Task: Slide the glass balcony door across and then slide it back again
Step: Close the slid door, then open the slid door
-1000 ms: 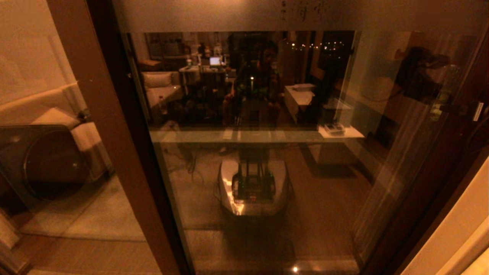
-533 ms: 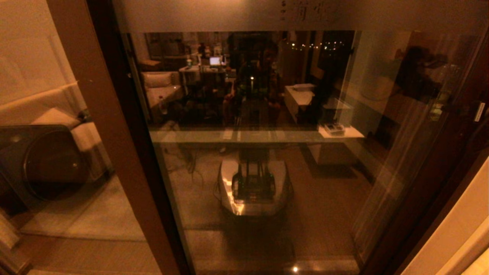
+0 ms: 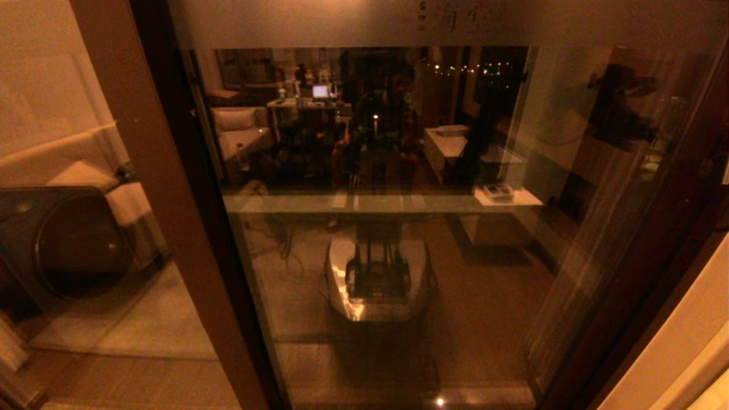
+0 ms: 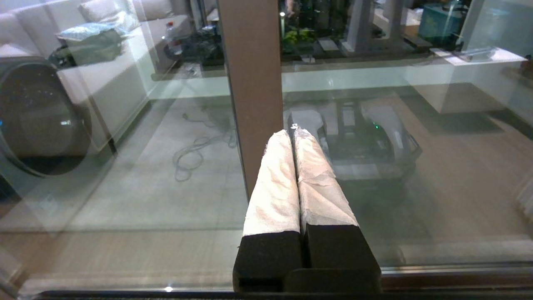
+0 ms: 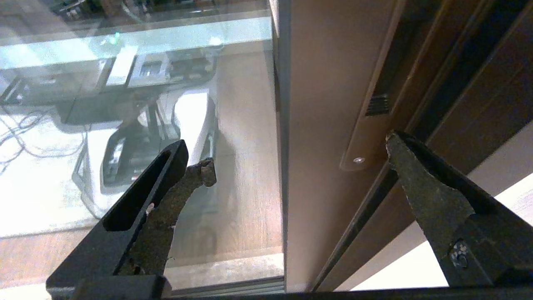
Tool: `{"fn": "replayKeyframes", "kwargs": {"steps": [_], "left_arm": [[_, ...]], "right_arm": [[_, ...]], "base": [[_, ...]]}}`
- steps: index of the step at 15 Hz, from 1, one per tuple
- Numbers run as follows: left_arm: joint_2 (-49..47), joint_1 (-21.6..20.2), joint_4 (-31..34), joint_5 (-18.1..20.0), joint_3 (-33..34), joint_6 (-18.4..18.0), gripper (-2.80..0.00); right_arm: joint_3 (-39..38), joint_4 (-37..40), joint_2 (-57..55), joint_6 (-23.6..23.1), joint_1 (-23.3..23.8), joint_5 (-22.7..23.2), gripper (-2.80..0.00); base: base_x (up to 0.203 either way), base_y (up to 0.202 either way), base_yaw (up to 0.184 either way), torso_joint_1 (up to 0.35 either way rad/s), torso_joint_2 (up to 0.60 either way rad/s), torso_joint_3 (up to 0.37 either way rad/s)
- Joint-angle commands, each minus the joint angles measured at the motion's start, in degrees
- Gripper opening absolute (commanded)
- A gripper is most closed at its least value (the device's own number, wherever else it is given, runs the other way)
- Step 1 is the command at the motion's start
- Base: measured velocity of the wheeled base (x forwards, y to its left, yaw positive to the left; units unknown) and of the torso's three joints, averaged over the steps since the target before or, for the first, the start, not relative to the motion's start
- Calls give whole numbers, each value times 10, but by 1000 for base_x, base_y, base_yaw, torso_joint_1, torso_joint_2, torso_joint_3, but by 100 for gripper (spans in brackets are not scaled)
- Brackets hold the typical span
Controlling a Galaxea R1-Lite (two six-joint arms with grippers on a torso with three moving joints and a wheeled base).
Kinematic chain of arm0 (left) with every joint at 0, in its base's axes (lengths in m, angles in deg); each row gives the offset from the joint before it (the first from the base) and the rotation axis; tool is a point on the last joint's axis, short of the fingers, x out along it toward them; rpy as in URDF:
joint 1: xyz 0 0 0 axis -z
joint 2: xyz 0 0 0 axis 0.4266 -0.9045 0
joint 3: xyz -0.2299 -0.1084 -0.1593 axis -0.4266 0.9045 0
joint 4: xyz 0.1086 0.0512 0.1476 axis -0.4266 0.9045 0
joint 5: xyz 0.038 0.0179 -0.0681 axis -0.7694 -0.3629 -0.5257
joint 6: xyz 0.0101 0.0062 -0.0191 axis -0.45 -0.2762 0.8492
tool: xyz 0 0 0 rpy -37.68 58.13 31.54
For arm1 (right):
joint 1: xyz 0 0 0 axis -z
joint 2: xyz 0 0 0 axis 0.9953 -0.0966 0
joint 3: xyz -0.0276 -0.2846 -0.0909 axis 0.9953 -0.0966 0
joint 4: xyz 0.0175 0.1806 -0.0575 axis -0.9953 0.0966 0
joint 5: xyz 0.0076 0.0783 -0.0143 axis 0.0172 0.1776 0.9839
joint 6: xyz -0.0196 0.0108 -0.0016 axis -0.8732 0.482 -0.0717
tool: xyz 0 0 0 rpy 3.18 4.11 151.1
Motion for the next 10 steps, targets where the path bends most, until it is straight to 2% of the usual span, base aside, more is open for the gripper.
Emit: {"fn": "replayKeyframes", "kwargs": {"steps": [1, 10], "left_arm": [[-1, 0, 0, 0, 18, 0, -280], [-1, 0, 0, 0, 18, 0, -280]], "right_arm": [[11, 0, -15, 0, 0, 3, 0], [47, -1, -58, 4, -13, 5, 0]], "base": [[0, 0, 0, 0, 0, 0], [0, 0, 0, 0, 0, 0]]}}
